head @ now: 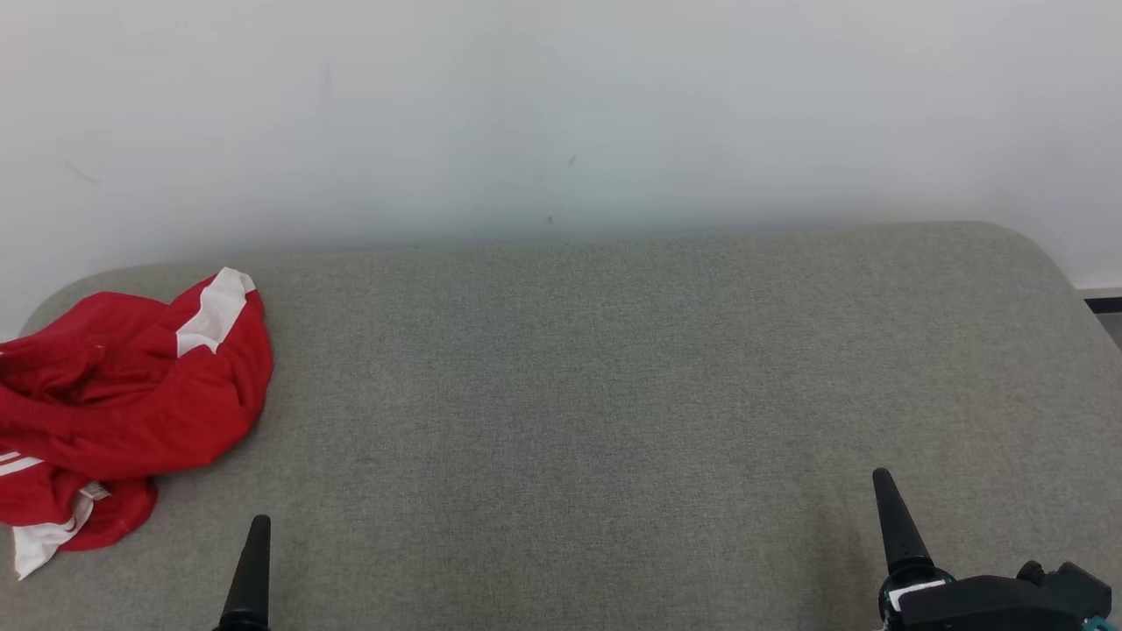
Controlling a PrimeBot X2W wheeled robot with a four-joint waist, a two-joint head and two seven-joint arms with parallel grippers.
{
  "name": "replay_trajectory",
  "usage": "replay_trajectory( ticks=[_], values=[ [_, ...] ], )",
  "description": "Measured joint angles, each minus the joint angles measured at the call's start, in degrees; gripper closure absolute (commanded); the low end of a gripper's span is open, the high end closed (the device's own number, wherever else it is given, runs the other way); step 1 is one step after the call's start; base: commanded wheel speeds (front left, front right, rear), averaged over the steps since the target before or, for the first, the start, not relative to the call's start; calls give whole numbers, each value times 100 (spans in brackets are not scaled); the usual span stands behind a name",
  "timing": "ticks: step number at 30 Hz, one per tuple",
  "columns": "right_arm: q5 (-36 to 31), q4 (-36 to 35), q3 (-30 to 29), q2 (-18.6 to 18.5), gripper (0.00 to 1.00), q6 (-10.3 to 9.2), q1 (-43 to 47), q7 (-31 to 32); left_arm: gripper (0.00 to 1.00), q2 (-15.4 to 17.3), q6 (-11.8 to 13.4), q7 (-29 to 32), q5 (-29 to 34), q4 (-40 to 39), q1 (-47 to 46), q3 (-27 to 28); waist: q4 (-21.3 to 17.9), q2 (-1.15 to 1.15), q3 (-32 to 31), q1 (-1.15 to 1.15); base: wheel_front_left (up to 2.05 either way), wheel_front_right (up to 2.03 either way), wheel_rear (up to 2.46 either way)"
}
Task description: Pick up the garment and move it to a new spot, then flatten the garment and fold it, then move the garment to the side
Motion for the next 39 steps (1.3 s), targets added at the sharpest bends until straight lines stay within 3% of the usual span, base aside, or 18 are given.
replay_trajectory(
  ticks=[10,21,39],
  values=[
    [-1302,8,157,0,0,0,42,-204,0,4,209,-204,1122,-138,195,-142,-15,0,-69,0,0,0,0],
    [-2226,107,266,-1,0,0,87,-355,0,9,398,-379,2481,-192,280,-268,-25,0,-115,0,0,0,0],
    [-3562,289,420,-3,0,0,47,-557,0,15,408,-661,4191,-213,280,-330,-32,0,-185,0,0,0,0]
  ],
)
